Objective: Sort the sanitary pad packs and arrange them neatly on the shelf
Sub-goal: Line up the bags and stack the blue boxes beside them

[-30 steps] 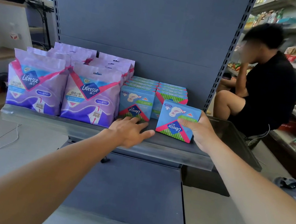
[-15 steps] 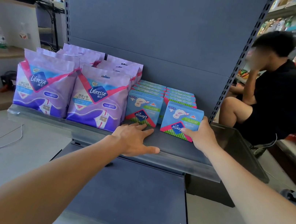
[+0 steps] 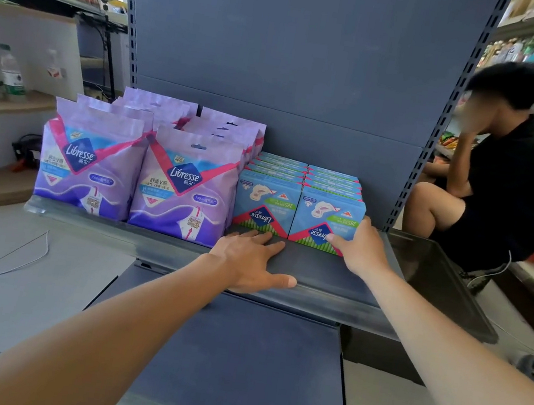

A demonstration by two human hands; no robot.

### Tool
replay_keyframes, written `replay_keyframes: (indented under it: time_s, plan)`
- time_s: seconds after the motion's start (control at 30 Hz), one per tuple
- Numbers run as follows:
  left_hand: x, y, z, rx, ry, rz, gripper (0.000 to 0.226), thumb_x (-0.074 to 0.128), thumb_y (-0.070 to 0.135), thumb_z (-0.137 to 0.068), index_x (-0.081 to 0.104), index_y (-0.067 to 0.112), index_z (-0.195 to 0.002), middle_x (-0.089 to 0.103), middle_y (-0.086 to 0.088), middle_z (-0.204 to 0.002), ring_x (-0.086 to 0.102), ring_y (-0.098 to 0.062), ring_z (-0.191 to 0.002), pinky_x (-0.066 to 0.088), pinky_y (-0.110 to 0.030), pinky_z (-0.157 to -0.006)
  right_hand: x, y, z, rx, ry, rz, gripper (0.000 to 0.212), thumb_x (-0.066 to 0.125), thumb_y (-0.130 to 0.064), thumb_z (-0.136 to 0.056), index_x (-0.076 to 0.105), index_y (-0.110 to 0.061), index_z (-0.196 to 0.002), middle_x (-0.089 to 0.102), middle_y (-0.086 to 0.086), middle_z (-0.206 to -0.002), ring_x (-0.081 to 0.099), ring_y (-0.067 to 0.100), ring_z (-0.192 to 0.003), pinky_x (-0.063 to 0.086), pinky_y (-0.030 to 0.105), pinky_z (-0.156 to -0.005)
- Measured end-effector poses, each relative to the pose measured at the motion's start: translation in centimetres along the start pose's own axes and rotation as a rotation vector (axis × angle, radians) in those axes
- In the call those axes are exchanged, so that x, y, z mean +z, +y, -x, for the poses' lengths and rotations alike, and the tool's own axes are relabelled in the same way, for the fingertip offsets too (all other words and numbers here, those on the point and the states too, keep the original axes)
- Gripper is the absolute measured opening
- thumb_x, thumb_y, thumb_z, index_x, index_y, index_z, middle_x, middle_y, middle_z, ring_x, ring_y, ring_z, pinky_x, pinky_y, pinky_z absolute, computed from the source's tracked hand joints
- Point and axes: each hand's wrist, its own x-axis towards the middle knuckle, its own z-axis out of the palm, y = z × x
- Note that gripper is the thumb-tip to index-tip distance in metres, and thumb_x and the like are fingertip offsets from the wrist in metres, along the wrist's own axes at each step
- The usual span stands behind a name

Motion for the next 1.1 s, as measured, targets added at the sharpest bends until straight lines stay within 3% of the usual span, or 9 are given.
replay_keyframes:
  time_s: [0.13,0.27,0.4,0.5,0.77,0.83,0.93,1.03,1.1]
  plan:
    - [-0.3,0.0,0.1,0.002,-0.016,0.001,0.092,0.023,0.088,-0.079,0.014,0.036,-0.155,0.012,0.006,-0.163,0.012,-0.02,-0.15,0.022,-0.045,-0.117,-0.6,-0.4,0.8,0.07,-0.024,-0.029,0.055,0.076,-0.033,-0.083,0.046,-0.01,-0.123,0.059,0.01,-0.125,0.058,0.025,-0.112,0.049,0.033,-0.078]
    - [-0.6,0.0,0.1,0.005,-0.044,0.006,0.095,0.023,0.089,-0.078,0.012,0.035,-0.155,0.011,0.006,-0.164,0.011,-0.02,-0.15,0.021,-0.046,-0.118,-1.5,-1.6,2.8,0.16,0.092,-0.099,0.069,0.069,-0.031,-0.09,0.034,-0.006,-0.144,0.05,0.013,-0.14,0.051,0.027,-0.126,0.046,0.034,-0.088]
    - [-0.4,-0.1,0.0,0.012,-0.046,-0.001,0.095,0.022,0.089,-0.078,0.012,0.034,-0.155,0.011,0.006,-0.164,0.012,-0.021,-0.15,0.021,-0.046,-0.118,-1.3,-1.5,3.7,0.206,-0.009,-0.16,0.053,0.068,-0.032,-0.091,0.044,-0.013,-0.134,0.057,-0.002,-0.131,0.054,0.013,-0.106,0.044,0.028,-0.079]
    - [-0.4,-0.1,0.1,0.01,-0.038,0.002,0.095,0.021,0.089,-0.078,0.012,0.034,-0.155,0.011,0.006,-0.164,0.012,-0.021,-0.15,0.021,-0.046,-0.118,-1.6,-1.6,4.6,0.233,-0.008,-0.206,0.073,0.069,-0.031,-0.09,0.029,-0.015,-0.15,0.045,0.004,-0.148,0.045,0.021,-0.133,0.043,0.039,-0.101]
    - [-0.4,-0.1,0.5,0.003,-0.001,0.027,0.092,0.025,0.086,-0.08,0.018,0.033,-0.154,0.018,0.005,-0.162,0.019,-0.02,-0.148,0.025,-0.044,-0.114,-1.3,-1.4,10.5,-0.043,0.182,0.088,0.056,0.058,-0.021,-0.097,0.036,-0.015,-0.148,0.039,0.003,-0.153,0.034,0.019,-0.141,0.032,0.03,-0.11]
    - [-0.1,0.3,1.1,-0.006,0.089,0.015,0.09,0.03,0.082,-0.084,0.021,0.027,-0.154,0.024,0.002,-0.16,0.023,-0.023,-0.146,0.028,-0.043,-0.112,-0.9,-0.9,12.4,-0.154,0.16,0.307,0.052,0.054,-0.028,-0.098,0.039,-0.016,-0.147,0.037,0.004,-0.154,0.03,0.021,-0.143,0.029,0.032,-0.114]
    - [1.9,2.0,3.1,0.054,0.406,0.001,0.077,0.045,0.061,-0.092,0.025,0.018,-0.153,0.025,-0.006,-0.159,0.02,-0.029,-0.147,0.025,-0.043,-0.115,-0.3,0.6,15.2,-0.331,0.145,0.617,0.05,0.052,-0.036,-0.097,0.046,-0.017,-0.143,0.038,0.009,-0.153,0.028,0.029,-0.144,0.03,0.043,-0.113]
    - [5.0,4.2,6.4,0.257,0.606,-0.001,0.069,0.058,0.043,-0.088,0.039,0.013,-0.147,0.036,-0.01,-0.155,0.031,-0.033,-0.143,0.034,-0.046,-0.111,0.1,1.9,18.5,-0.363,0.151,0.677,0.05,0.059,-0.033,-0.092,0.053,-0.016,-0.138,0.044,0.015,-0.149,0.037,0.034,-0.139,0.038,0.048,-0.106]
    - [8.3,5.3,9.2,0.36,0.595,0.018,0.069,0.058,0.041,-0.086,0.039,0.015,-0.148,0.036,-0.01,-0.154,0.033,-0.032,-0.142,0.034,-0.046,-0.111,1.0,3.7,21.4,-0.341,0.105,0.685,0.052,0.061,-0.032,-0.09,0.053,-0.016,-0.139,0.046,0.016,-0.147,0.039,0.035,-0.138,0.04,0.049,-0.104]
